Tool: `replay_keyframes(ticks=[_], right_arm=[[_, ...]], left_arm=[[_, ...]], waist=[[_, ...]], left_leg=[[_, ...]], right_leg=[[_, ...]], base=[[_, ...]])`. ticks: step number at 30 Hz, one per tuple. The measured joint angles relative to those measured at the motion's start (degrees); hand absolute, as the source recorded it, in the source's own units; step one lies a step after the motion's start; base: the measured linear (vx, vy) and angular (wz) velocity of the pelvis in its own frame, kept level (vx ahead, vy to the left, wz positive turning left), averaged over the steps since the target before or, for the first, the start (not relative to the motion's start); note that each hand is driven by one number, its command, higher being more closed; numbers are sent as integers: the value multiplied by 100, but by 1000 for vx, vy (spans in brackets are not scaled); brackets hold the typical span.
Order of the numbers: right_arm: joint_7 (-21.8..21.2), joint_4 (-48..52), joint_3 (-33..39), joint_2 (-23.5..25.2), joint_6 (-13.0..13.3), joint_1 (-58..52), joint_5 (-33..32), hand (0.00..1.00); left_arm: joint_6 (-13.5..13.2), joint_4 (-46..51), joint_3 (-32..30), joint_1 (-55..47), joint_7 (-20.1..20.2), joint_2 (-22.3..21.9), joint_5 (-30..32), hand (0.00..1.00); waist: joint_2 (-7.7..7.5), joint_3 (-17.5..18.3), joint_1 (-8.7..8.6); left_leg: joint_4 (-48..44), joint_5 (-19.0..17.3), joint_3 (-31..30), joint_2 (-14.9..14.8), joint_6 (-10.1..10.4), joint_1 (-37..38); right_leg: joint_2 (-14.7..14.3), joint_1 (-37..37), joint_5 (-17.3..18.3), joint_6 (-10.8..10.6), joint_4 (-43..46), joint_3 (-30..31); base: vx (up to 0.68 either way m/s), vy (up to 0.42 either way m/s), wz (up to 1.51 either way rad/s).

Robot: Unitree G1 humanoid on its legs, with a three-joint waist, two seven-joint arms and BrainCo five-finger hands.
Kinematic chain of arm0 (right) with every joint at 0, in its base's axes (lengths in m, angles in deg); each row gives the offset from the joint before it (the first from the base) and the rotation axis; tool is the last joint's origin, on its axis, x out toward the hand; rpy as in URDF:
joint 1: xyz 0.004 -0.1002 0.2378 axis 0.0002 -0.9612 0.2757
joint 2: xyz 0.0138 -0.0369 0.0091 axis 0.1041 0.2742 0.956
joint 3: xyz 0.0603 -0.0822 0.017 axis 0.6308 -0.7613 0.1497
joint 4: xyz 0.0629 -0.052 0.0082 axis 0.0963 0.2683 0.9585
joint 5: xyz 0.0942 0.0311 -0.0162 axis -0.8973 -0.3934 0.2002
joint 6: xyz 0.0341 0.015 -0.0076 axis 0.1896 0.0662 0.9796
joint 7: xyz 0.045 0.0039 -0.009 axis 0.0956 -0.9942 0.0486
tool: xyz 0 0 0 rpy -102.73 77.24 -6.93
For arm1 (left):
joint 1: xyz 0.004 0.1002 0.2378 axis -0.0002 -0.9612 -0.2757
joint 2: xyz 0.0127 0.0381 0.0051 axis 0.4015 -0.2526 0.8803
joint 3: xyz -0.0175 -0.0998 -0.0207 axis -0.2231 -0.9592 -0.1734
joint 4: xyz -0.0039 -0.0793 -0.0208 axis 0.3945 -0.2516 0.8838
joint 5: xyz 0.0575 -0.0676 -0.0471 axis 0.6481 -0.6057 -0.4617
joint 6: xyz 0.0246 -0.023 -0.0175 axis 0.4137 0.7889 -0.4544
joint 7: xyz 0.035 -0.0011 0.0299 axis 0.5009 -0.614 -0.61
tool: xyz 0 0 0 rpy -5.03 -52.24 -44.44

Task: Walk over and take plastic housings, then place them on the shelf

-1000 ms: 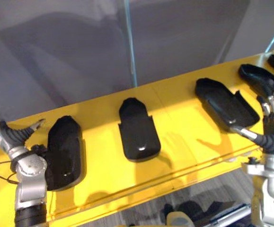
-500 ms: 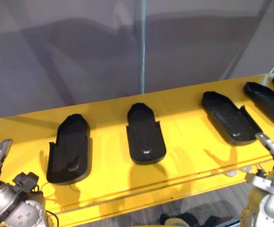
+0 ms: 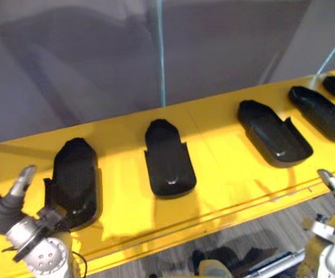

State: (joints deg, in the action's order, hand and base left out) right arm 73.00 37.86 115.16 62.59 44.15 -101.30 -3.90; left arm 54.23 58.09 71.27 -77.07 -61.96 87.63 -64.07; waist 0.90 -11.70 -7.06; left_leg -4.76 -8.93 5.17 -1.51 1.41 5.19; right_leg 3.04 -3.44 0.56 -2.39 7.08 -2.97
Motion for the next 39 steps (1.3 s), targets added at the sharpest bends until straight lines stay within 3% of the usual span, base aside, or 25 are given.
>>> replay_keyframes(ticks=[3, 10, 17, 20, 21, 23, 26, 29, 31, 34, 39], right_arm=[[-2, 3, 1, -2, -1, 94, -175, 0], [-301, 5, -186, -4, 77, 320, -288, 0], [-464, -23, -765, -26, 140, 720, -325, 0], [-461, -225, -931, -45, 136, 875, -318, 0], [-440, -419, -977, -49, 114, 955, -307, 0], [-425, -548, -1020, -52, 45, 1036, -271, 0], [-405, -764, -1016, -94, 30, 1102, -268, 0], [-329, -972, -1001, -140, 24, 1093, -266, 0], [-199, -1065, -936, -147, 21, 1093, -267, 0], [-40, -1158, -840, -148, -104, 1092, -274, 0], [-75, -1159, -541, -145, -153, 1093, -275, 0]], left_arm=[[89, -45, 162, 71, -133, 8, 162, 0], [94, 143, 24, -22, -1104, 14, 1143, 0], [345, 527, -823, -310, -2339, 3, 2145, 0], [618, 535, -1306, -521, -2721, 2, 2306, 0], [824, 523, -1617, -633, -2879, 2, 2299, 0], [1130, 356, -2007, -737, -3056, 8, 2289, 0], [1658, -598, -2646, -813, -3423, 25, 1780, 0], [1888, -1762, -3184, -934, -3815, 58, 1085, 0], [1748, -2533, -3418, -1009, -3808, 61, 366, 0], [1047, -3701, -3441, -1045, -3215, -40, -1048, 0], [482, -5210, -3501, -1148, -2497, -230, -2325, 0]], waist=[[-27, -71, -5], [16, -80, 74], [131, 7, 410], [168, 62, 497], [159, 143, 610], [162, 189, 670], [153, 255, 780], [78, 423, 789], [4, 546, 828], [-120, 627, 944], [-191, 663, 912]], left_leg=[[-9, 0, -6, 1, -1, -40], [-60, 1, -239, 42, -3, -104], [-81, 34, -665, 87, -3, -119], [-79, 64, -932, 120, 7, -107], [-73, 76, -968, 118, 18, -114], [-74, 94, -1057, 127, 41, -120], [-67, 119, -1162, 133, 48, -130], [-36, 125, -1240, 129, 59, -127], [3, 125, -1242, 127, 60, -127], [14, 125, -1253, 148, 60, -128], [19, 121, -1246, 172, 59, -124]], right_leg=[[9, -52, 25, 8, 45, -26], [100, -17, 136, -8, 145, -280], [202, 186, 254, -16, 147, -705], [258, 340, 316, -22, 127, -972], [263, 347, 335, -10, 129, -1018], [279, 381, 346, -11, 119, -1105], [290, 466, 349, -8, 63, -1228], [279, 541, 347, -11, -30, -1306], [272, 544, 342, -19, -60, -1307], [287, 551, 337, -25, -57, -1306], [316, 547, 355, -33, -34, -1294]], base=[[-20, -6, 4], [9, 5, 18], [4, -4, 33], [17, -14, 43], [16, -12, 21], [17, -13, 25], [-21, -12, 18], [3, -15, 15], [0, 0, 0], [2, 4, 1], [0, 0, 0]])
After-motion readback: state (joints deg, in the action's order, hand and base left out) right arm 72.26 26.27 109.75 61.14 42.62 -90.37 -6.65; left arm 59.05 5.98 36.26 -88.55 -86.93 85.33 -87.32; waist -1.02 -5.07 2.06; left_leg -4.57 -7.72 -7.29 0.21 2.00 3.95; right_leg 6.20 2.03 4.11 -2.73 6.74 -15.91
